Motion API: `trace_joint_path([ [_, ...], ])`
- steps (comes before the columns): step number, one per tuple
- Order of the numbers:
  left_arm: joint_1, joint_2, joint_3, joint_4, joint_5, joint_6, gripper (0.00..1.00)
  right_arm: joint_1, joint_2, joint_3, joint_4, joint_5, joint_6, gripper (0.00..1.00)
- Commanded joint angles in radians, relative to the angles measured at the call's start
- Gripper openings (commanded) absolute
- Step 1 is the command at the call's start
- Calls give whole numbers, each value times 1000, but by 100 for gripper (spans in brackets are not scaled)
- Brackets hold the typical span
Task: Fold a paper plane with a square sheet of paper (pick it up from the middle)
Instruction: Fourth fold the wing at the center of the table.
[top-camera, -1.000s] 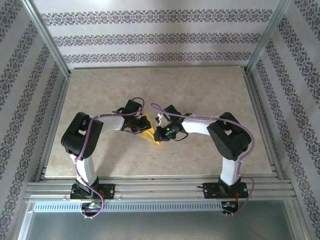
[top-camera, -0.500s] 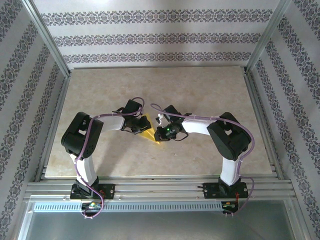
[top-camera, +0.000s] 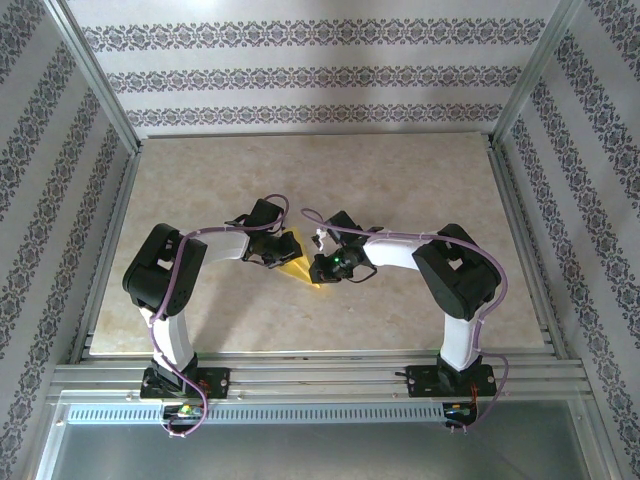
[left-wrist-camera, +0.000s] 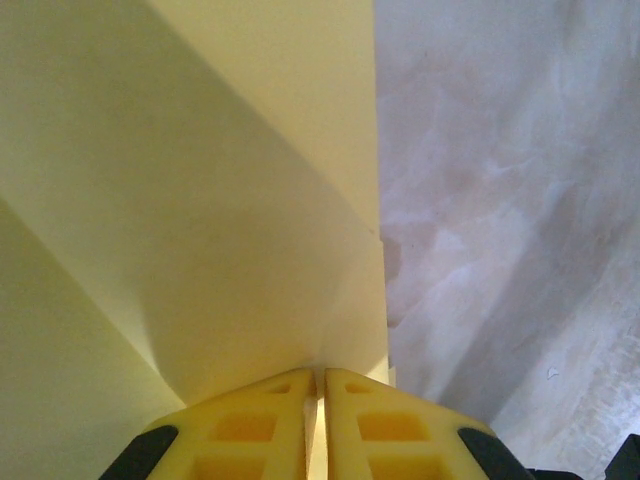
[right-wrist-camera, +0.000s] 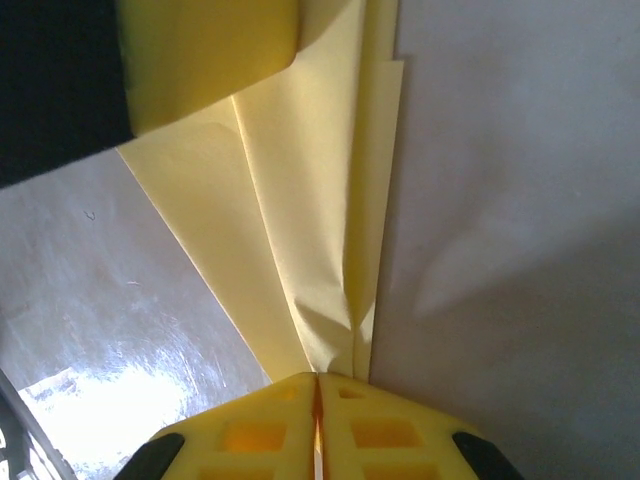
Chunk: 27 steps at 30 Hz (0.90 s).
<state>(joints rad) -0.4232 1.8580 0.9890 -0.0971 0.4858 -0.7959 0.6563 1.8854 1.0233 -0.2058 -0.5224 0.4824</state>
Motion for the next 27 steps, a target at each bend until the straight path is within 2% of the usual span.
trace_joint_path([
  [1, 7, 59, -8, -104, -83, 7, 14, -4, -10, -55, -101, 15, -29, 13],
  [9, 9, 61, -6, -110, -82, 14, 14, -1, -109, -146, -113, -47, -67, 13],
  [16, 8, 62, -4, -105, -77, 11, 14, -14, -183, -97, -38, -45, -56, 13],
  [27, 8, 66, -4, -105, -75, 2, 14, 26, -32, 74, -41, 11, -9, 11],
])
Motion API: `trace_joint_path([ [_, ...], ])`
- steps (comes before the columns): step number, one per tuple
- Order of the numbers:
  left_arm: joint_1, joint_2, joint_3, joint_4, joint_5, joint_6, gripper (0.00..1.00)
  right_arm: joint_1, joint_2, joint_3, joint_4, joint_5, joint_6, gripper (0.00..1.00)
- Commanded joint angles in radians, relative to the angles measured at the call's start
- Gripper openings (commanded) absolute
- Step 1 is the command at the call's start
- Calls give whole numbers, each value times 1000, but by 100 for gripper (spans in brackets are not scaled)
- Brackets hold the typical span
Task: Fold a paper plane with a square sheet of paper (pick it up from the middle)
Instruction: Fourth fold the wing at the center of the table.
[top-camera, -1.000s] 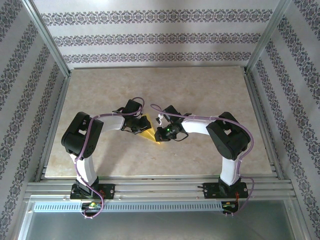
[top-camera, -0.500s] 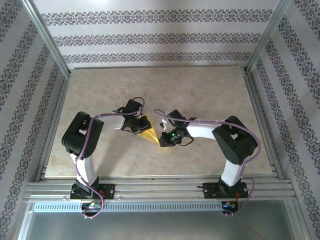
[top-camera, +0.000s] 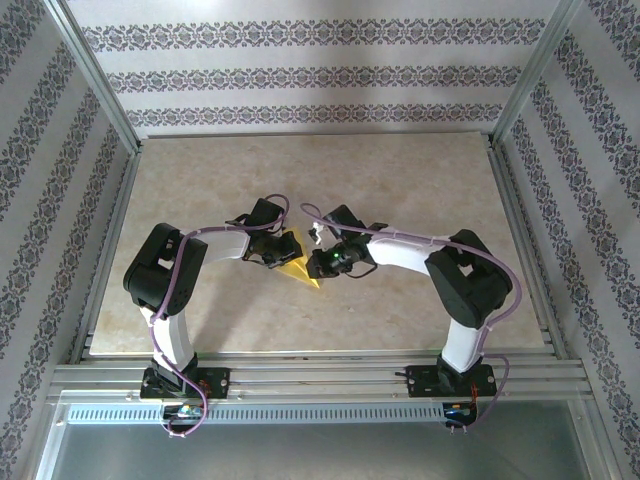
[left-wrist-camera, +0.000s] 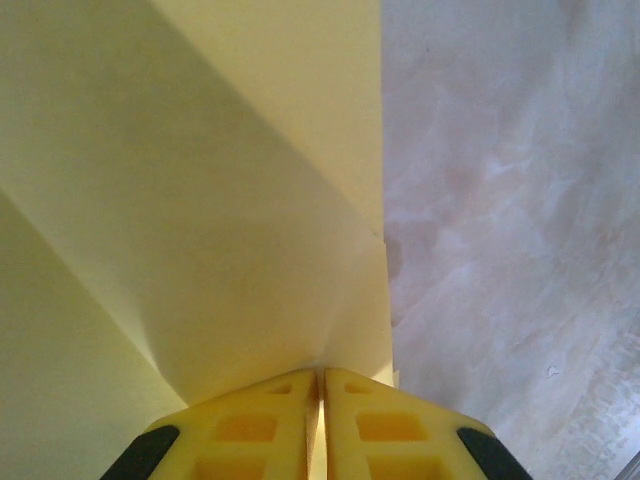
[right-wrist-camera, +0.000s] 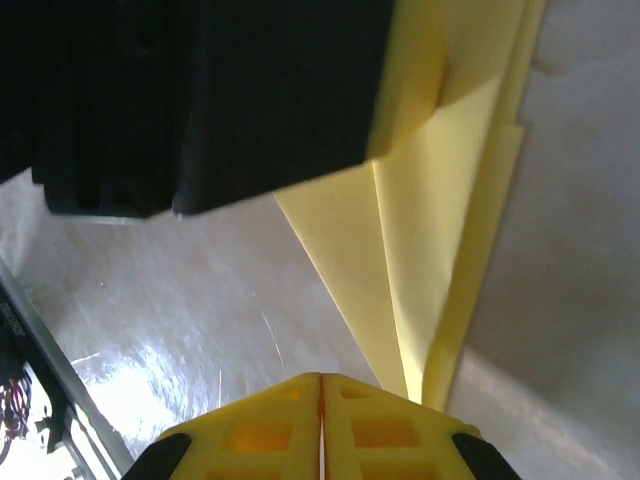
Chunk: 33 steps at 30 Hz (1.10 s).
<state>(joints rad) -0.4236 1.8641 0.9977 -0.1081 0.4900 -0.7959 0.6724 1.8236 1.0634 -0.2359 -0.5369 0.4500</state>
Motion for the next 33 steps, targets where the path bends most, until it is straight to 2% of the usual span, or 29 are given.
trace_joint_path([
  [1, 8, 61, -13, -94, -77, 1, 14, 12, 39, 43, -12, 31, 26, 10],
  [19, 8, 64, -15, -99, -76, 3, 14, 18, 118, 85, -83, 100, 54, 10],
  [33, 9, 20, 10, -91, -50, 35, 16, -7, 146, 37, -76, 65, 65, 9],
])
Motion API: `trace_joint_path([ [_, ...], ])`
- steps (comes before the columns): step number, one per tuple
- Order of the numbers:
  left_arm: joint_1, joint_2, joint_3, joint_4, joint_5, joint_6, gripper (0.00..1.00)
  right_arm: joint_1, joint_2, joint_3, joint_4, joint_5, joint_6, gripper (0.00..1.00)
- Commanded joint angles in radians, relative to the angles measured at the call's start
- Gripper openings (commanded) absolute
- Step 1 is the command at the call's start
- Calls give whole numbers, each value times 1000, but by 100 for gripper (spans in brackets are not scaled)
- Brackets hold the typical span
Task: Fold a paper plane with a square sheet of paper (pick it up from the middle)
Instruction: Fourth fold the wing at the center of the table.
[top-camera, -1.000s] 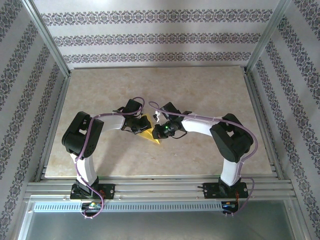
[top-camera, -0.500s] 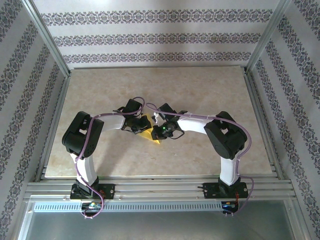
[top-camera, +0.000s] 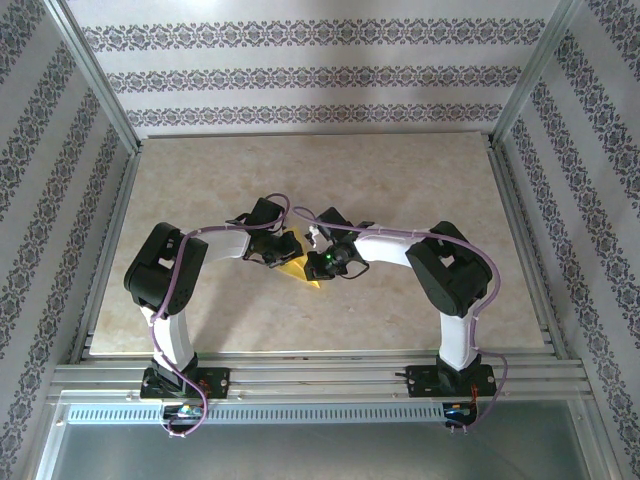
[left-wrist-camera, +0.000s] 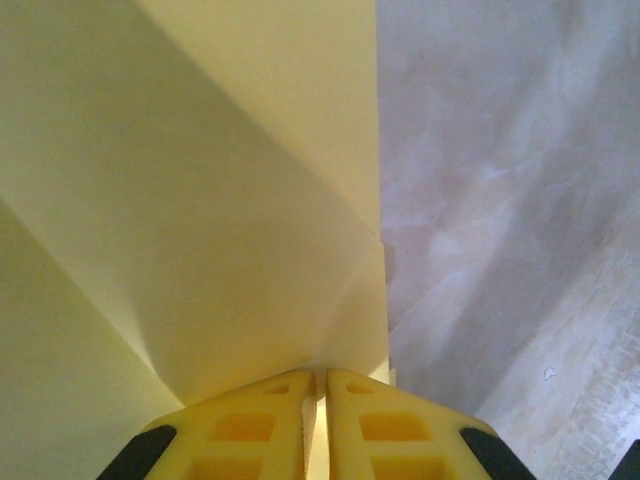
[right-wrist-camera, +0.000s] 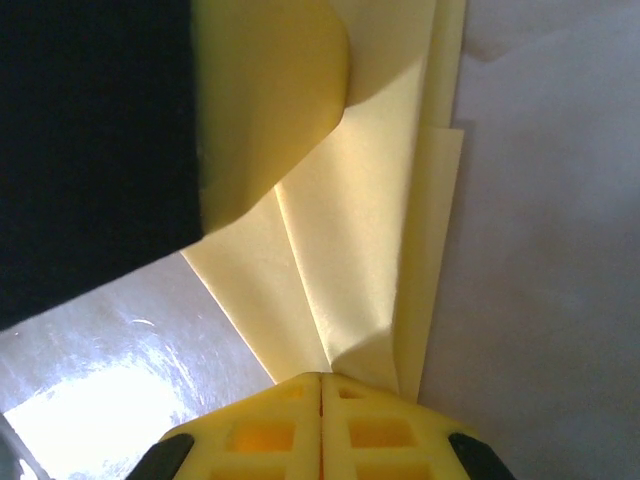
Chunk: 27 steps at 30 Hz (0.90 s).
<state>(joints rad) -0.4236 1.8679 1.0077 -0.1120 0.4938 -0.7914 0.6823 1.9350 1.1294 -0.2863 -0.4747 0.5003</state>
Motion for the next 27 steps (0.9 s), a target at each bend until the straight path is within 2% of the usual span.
trace_joint_path([
  [1, 8, -3, 5, -77, -44, 38, 17, -20, 37, -34, -22, -2, 19, 9],
  [5, 7, -99, 12, -9, 8, 60, 22, -30, 55, -50, -19, -20, 26, 8],
  [10, -4, -159, -53, 71, 28, 28, 20, -35, 70, -51, -20, -28, 31, 7],
  [17, -50, -130, -90, 74, -14, 26, 10, -36, 74, -52, -23, -28, 36, 6],
  [27, -77, -70, -115, 100, 9, 47, 9, -37, 74, -51, -30, -25, 37, 5],
])
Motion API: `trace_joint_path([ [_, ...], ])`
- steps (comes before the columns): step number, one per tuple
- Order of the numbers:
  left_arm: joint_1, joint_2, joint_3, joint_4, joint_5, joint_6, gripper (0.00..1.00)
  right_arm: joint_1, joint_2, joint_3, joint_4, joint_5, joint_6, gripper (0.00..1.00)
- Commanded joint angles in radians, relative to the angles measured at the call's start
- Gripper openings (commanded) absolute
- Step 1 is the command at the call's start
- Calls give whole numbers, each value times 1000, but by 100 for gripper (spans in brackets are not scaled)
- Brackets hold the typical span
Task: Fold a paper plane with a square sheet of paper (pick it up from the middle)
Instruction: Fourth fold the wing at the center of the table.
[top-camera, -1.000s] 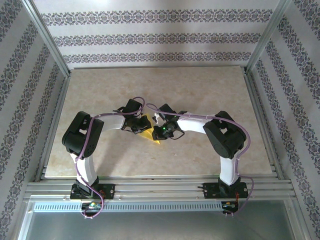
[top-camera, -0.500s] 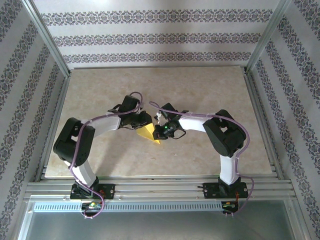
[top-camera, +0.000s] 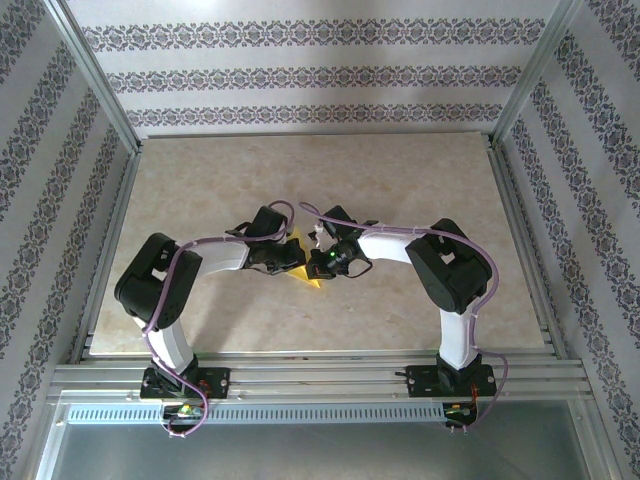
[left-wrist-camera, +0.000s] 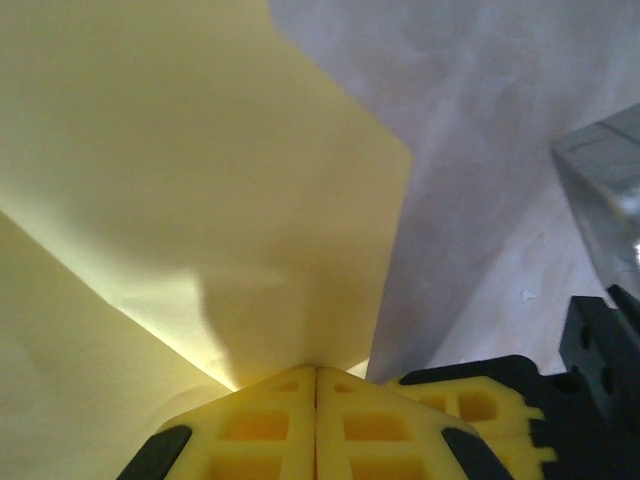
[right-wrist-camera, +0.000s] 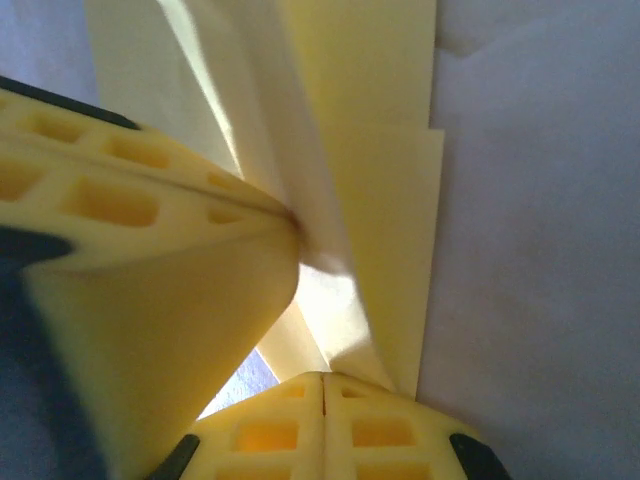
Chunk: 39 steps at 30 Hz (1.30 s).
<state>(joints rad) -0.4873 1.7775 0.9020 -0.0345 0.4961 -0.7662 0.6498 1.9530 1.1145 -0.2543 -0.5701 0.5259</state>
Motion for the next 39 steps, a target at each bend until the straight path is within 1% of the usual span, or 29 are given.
trace_joint_path([
  [1, -13, 25, -2, 14, 0, 30, 9, -5, 58, -36, -64, 70, 12, 5],
  [8, -6, 36, 35, -68, -96, 63, 10, -3, 63, -36, -80, 78, 5, 5],
  [11, 11, 48, 48, -83, -103, 74, 11, -4, 64, -43, -86, 79, 0, 5],
  [17, 49, 79, 65, -93, -88, 119, 13, -5, 61, -61, -92, 84, -8, 5],
  [29, 183, 127, 93, -71, 26, 191, 15, -7, 67, -72, -100, 94, -5, 5],
  [39, 253, 150, 179, -152, -16, 272, 15, -7, 63, -82, -105, 99, -10, 5],
])
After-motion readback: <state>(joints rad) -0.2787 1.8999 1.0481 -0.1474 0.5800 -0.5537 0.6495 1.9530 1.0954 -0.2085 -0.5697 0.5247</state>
